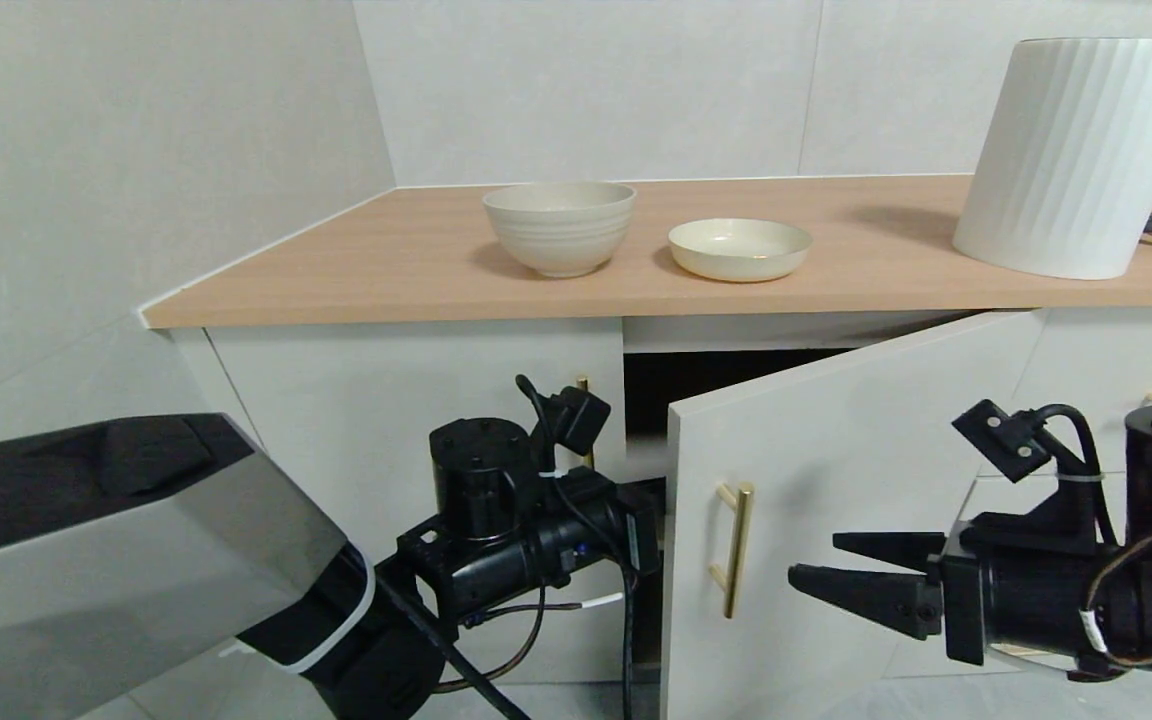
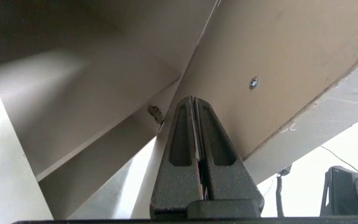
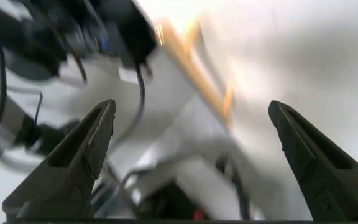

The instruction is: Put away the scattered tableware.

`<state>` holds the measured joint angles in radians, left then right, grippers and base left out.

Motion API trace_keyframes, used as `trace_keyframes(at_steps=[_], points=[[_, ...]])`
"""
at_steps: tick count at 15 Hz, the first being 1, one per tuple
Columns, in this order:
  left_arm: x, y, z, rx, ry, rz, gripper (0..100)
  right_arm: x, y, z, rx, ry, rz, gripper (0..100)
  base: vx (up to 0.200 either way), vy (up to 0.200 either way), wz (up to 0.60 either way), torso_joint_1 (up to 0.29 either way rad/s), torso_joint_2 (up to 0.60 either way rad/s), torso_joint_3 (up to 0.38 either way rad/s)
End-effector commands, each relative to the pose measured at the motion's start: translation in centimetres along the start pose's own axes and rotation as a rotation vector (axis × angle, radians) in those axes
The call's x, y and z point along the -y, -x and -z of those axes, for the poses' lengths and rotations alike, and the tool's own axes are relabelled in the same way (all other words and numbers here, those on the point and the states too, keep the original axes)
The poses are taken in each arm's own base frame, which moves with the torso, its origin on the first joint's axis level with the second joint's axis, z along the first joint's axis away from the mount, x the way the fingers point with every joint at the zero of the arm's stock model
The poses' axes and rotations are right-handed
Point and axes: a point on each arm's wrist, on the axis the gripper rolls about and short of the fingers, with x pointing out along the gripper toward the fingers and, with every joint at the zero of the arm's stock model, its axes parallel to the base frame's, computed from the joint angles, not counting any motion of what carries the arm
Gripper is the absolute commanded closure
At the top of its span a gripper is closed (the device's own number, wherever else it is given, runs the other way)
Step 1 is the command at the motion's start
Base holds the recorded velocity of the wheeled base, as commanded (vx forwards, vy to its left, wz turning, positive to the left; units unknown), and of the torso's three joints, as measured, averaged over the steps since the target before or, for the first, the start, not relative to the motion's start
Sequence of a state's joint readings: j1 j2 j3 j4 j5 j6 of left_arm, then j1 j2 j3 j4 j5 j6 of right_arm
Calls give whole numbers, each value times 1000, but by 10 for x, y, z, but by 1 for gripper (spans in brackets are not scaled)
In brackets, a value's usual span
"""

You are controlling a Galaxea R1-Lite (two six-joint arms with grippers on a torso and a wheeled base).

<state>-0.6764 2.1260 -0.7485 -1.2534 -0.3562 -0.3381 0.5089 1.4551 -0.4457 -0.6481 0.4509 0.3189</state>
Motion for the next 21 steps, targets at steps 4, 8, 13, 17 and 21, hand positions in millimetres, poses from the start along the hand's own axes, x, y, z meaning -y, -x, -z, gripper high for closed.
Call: trace_keyframes(at_steps=[4, 8, 13, 17, 21], points=[[3, 3, -5, 10, -6, 5, 100, -5, 25, 21, 9, 99, 323, 0, 0, 0, 0, 0, 0, 0], [10, 0, -3, 4, -9, 25, 100, -11, 39, 31, -5, 105, 323, 0, 0, 0, 0, 0, 0, 0], [11, -1, -4, 6, -11, 31, 100, -16, 39, 33, -21, 117, 301, 0, -120, 0, 0, 4, 0, -1], [12, -11, -7, 0, -11, 39, 100, -17, 39, 36, -32, 119, 294, 0, -150, 0, 0, 2, 1, 2], [16, -27, -14, -10, -11, 48, 100, -17, 39, 36, -33, 119, 293, 0, 0, 0, 0, 0, 0, 0]])
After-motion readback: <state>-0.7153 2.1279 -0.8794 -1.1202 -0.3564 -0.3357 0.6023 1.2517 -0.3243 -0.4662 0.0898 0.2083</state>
